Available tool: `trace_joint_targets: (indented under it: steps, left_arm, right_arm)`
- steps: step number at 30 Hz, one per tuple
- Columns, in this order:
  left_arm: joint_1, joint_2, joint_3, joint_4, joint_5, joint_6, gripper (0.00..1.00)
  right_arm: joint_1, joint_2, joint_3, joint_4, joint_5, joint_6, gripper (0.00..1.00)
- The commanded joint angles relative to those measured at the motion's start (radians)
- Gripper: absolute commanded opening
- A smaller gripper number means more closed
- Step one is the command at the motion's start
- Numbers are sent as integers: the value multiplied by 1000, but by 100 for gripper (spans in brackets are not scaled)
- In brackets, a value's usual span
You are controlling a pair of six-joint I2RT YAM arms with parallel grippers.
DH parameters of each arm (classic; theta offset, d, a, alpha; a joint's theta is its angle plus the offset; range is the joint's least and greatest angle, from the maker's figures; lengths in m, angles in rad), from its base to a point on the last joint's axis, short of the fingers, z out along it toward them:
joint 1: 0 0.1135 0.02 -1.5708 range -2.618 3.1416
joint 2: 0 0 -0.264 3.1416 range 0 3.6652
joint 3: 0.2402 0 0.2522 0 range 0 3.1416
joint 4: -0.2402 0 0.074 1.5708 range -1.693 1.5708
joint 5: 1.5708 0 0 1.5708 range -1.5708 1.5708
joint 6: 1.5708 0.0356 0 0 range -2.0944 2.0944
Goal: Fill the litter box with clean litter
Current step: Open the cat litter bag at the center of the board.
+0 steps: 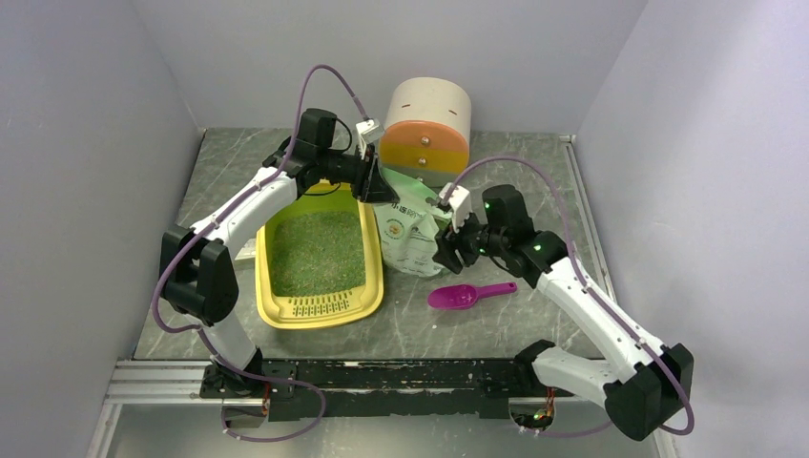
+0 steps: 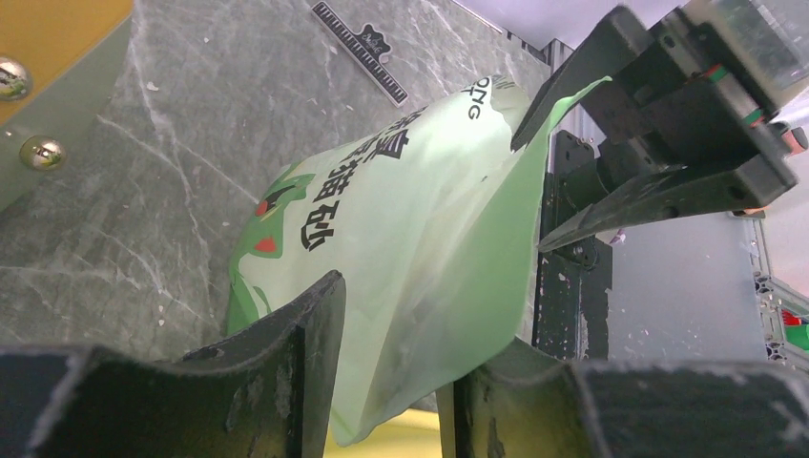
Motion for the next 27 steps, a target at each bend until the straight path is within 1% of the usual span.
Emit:
trace_joint_targets:
  steps: [1, 2, 4, 6, 7, 10, 14, 17, 19, 22, 24, 27]
  left_arm:
    - [-4, -7, 9, 9, 0, 10, 43]
    - [-4, -9, 9, 4, -3, 13, 43]
    - [-4, -10, 11, -2, -8, 18, 43]
    - [-4, -13, 11, -7, -15, 21, 43]
    - [-4, -14, 11, -5, -16, 21, 43]
    - [-4, -17, 11, 2, -18, 16, 43]
    - [-4, -23, 16, 0, -20, 17, 44]
    - [-4, -29, 14, -8, -24, 24, 44]
    - [-4, -34, 12, -13, -23, 29, 44]
    - [-4, -45, 3, -16, -25, 34, 44]
    - [-4, -55, -4, -16, -28, 34, 44]
    - [-4, -66, -16, -12, -26, 33, 44]
  right_arm:
    - [55, 27, -30, 109, 114, -45, 52]
    - [66, 46, -20, 104, 128, -61, 43]
    - [79, 68, 11, 78, 149, -69, 18]
    - [81, 71, 41, 46, 136, -68, 4]
    - [82, 64, 49, 35, 113, -65, 0]
    - [81, 29, 63, 11, -31, -43, 0]
    - [79, 20, 89, -41, -217, -13, 0]
    - [80, 23, 97, -68, -309, 8, 0]
    - [78, 30, 102, -77, -320, 19, 0]
    - [78, 37, 111, -85, -239, 47, 0]
    - [78, 42, 141, -123, -220, 28, 0]
    - [78, 16, 159, -132, -258, -4, 0]
